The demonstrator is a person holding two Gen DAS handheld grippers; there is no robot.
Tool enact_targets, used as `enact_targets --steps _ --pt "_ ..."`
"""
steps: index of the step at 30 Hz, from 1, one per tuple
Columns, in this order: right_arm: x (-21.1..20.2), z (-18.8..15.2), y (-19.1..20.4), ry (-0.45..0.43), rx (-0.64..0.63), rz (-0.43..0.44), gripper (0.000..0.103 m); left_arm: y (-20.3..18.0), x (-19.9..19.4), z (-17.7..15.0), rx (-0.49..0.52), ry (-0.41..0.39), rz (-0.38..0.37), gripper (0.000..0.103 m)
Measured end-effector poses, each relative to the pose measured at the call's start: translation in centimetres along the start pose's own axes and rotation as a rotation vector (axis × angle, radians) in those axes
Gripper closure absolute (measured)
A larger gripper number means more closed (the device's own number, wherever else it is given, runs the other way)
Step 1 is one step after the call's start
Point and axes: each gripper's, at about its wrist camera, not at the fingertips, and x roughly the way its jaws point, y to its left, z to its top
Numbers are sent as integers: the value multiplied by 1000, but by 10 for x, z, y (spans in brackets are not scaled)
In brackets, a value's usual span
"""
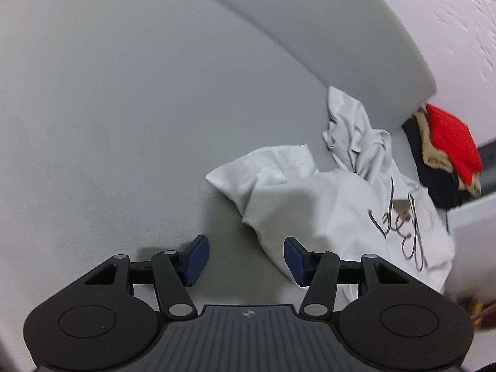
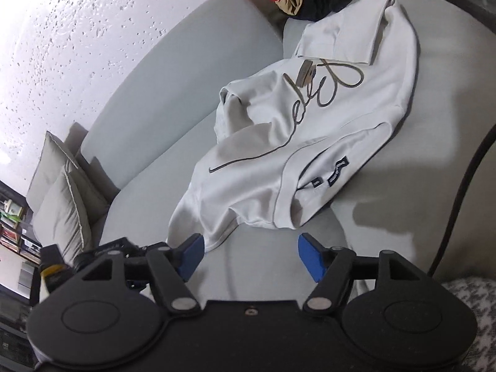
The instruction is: Fold clothes
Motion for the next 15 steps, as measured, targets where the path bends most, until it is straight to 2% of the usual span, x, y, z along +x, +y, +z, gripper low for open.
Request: enact_targets --steps 7,9,10,11,12,15 --pt "12 8 -9 -31 21 -18 36 -3 25 11 -35 -4 -104 51" --pt "15 8 -9 -31 18 -26 36 -6 24 14 -34 -12 -121 57" --pt "14 7 -9 -32 16 -28 36 -7 15 16 -28 -27 -124 71" --pt "14 7 -8 -32 14 -30 36 -9 7 17 -22 -42 -127 94" --pt "12 6 -8 -35 15 -33 36 -10 -2 18 -16 -58 -130 103" --pt "4 4 -7 -52 14 -40 36 -15 -29 22 3 -104 -138 103"
